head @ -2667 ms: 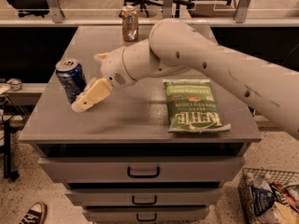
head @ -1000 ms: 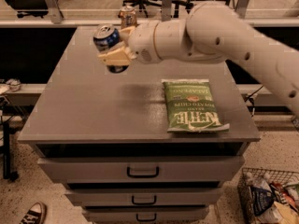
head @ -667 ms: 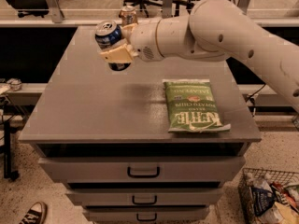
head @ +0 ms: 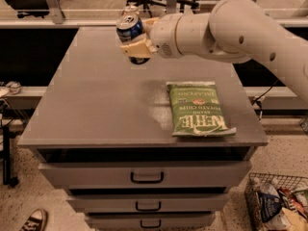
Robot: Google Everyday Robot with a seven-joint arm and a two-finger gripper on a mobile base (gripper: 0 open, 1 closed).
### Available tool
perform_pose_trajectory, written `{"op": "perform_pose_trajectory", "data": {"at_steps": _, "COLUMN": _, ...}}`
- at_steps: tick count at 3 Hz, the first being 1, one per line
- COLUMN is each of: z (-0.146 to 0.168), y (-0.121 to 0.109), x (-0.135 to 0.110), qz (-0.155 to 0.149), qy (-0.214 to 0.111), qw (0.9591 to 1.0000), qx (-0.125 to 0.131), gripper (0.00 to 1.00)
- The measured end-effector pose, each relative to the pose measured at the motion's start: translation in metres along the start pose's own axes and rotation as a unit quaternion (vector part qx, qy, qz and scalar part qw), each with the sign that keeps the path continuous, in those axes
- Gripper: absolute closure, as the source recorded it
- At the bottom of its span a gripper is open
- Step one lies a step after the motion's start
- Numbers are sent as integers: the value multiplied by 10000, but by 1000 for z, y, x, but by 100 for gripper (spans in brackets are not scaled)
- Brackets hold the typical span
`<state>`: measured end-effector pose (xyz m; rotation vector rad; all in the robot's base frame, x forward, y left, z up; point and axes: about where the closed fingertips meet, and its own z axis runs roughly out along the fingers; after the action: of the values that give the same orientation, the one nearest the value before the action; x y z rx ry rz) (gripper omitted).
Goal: Move pepsi can near orange can
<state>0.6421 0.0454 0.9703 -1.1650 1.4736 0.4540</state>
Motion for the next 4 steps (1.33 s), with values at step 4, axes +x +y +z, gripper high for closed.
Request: {"op": "perform_pose_trajectory", "data": {"at_steps": 4, "z": 8, "y": -191, "x": 94, "qz": 568, "qy": 64, "qw": 9936, "qx": 976, "gripper": 100}}
